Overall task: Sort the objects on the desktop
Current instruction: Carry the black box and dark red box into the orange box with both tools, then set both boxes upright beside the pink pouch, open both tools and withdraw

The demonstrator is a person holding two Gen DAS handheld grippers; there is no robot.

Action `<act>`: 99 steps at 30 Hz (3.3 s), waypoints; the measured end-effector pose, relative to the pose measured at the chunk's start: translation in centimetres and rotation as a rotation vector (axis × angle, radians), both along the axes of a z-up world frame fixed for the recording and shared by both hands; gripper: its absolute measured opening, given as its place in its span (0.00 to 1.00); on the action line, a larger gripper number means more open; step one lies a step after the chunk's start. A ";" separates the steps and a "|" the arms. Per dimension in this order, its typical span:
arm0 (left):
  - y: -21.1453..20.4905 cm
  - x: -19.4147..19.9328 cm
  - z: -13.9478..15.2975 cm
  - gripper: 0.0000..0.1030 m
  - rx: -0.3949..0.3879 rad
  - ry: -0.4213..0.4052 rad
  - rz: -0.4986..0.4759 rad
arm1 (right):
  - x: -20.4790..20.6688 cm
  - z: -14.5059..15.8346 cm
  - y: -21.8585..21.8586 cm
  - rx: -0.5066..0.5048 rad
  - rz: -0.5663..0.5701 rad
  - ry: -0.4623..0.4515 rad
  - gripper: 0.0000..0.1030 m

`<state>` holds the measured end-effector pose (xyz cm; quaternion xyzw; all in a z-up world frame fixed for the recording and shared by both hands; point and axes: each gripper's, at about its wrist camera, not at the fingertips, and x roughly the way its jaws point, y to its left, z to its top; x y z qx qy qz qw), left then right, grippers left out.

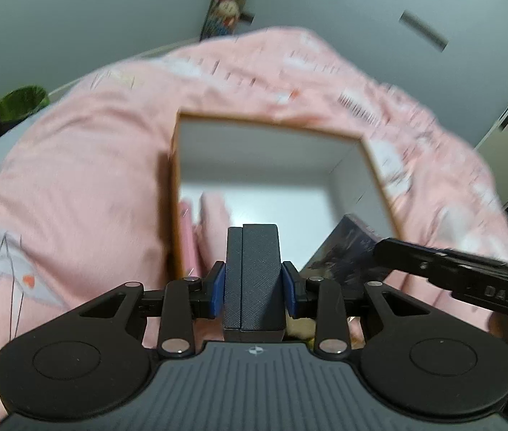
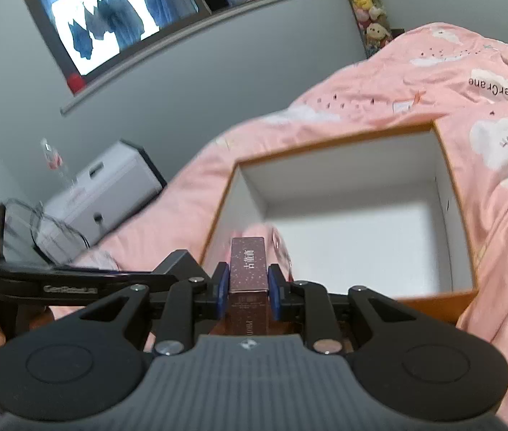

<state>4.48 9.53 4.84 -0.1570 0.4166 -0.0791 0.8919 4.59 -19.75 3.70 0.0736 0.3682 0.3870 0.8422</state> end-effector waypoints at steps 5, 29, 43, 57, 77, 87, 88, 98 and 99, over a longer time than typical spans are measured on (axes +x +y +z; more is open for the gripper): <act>-1.3 1.8 2.4 0.36 0.009 -0.087 -0.027 | 2.0 1.9 0.0 0.024 -0.010 -0.048 0.23; -6.3 10.6 -8.0 0.36 0.209 0.091 0.024 | 10.6 -7.1 3.1 -0.121 -0.086 0.110 0.23; -5.8 9.7 -9.1 0.40 0.173 0.138 -0.034 | 9.6 -8.5 3.1 -0.154 -0.054 0.172 0.24; -2.2 7.6 -6.5 0.38 -0.007 0.119 -0.003 | 10.6 -9.7 3.0 -0.022 -0.003 0.361 0.42; 2.0 5.0 -6.0 0.38 0.105 0.101 0.165 | 14.3 -12.5 7.9 -0.476 0.226 0.241 0.04; 1.6 5.0 -6.7 0.38 0.092 0.110 0.147 | 13.3 -12.8 10.3 -0.453 0.223 0.227 0.00; 1.5 4.9 -6.6 0.38 0.097 0.109 0.148 | 13.2 -12.8 10.4 -0.457 0.225 0.222 0.00; 0.1 3.7 -4.6 0.38 0.114 0.049 0.108 | 11.9 -11.7 10.1 -0.530 0.171 0.101 0.04; -0.2 3.5 -4.3 0.38 0.115 0.042 0.098 | 11.6 -11.2 9.8 -0.528 0.155 0.077 0.05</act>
